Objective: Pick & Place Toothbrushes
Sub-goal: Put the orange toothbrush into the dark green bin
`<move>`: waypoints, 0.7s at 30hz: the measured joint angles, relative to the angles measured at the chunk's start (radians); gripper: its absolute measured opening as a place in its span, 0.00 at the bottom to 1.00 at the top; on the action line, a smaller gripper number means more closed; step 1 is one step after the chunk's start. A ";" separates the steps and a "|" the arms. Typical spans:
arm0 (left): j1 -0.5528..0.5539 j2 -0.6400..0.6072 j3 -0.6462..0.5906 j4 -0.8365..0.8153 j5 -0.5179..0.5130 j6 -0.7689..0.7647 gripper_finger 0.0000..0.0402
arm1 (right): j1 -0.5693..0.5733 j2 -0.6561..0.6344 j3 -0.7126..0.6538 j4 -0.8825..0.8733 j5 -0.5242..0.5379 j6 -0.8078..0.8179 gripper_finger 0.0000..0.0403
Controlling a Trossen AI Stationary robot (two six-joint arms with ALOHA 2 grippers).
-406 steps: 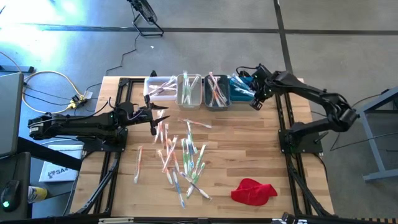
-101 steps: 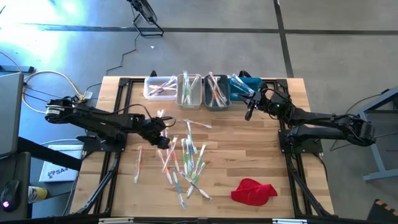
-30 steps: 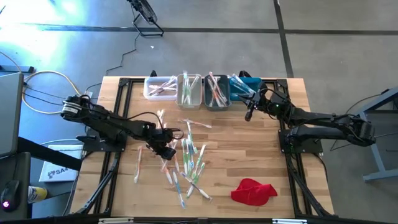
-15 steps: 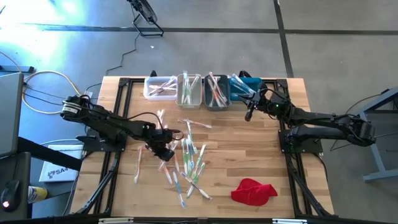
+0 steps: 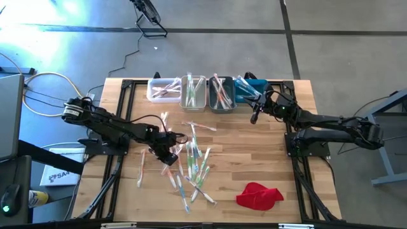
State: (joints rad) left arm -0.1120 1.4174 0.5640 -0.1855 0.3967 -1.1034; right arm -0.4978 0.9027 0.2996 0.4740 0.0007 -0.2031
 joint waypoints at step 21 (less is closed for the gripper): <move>0.070 -0.006 0.000 0.000 0.086 0.061 0.10 | 0.000 0.000 0.000 0.000 0.000 0.000 0.03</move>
State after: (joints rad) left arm -0.0421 1.4112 0.5640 -0.1857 0.4823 -1.0426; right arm -0.4976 0.9027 0.2996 0.4740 0.0006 -0.2031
